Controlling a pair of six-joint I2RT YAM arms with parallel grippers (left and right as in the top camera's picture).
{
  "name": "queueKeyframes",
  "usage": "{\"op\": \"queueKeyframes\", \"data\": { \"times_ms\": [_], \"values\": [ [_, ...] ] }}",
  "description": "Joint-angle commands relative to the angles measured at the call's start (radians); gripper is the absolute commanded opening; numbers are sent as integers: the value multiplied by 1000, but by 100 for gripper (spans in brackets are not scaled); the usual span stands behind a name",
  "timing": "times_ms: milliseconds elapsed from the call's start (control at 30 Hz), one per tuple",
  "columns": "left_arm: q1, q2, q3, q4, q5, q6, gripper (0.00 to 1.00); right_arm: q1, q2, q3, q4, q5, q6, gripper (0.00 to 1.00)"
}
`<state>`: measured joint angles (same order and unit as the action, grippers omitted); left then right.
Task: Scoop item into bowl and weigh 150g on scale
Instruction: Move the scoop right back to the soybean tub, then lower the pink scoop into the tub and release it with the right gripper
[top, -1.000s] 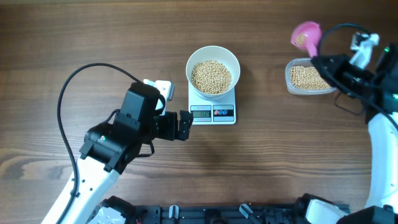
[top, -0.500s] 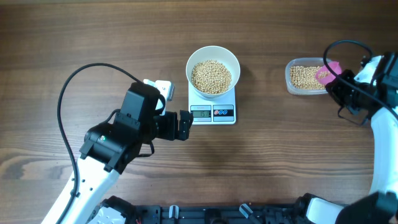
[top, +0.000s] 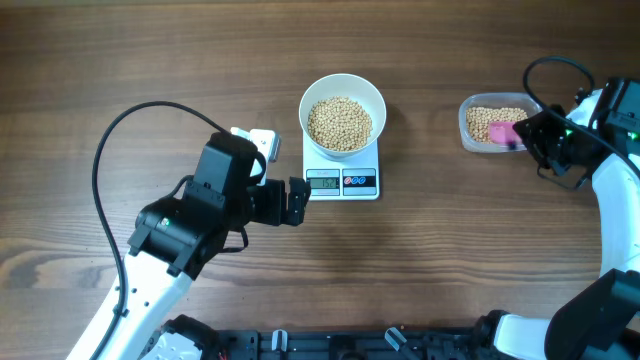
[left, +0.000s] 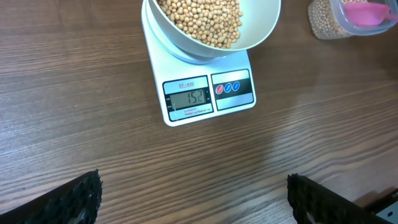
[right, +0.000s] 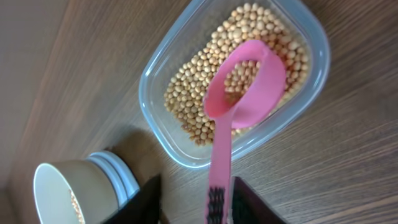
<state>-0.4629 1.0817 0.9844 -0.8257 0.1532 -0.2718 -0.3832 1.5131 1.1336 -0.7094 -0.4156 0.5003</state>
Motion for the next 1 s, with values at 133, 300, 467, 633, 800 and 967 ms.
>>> {"op": "queueKeyframes", "data": {
  "times_ms": [133, 300, 467, 633, 800, 967],
  "values": [
    [-2, 1, -6, 2, -13, -5, 100, -2, -8, 29, 9, -57, -3, 92],
    [-2, 1, -6, 2, -13, -5, 100, -2, -102, 66, 13, -57, -4, 100],
    [-2, 1, -6, 2, -13, -5, 100, -1, -261, 66, -5, -58, -142, 100],
    [-2, 1, -6, 2, -13, -5, 100, 35, -435, 65, -229, -55, -270, 100],
    [-2, 1, -6, 2, -13, -5, 100, 72, -544, 65, -502, 17, -313, 100],
    [-2, 1, -6, 2, -13, -5, 100, 72, -547, 64, -586, 16, -150, 100]
  ]
}}
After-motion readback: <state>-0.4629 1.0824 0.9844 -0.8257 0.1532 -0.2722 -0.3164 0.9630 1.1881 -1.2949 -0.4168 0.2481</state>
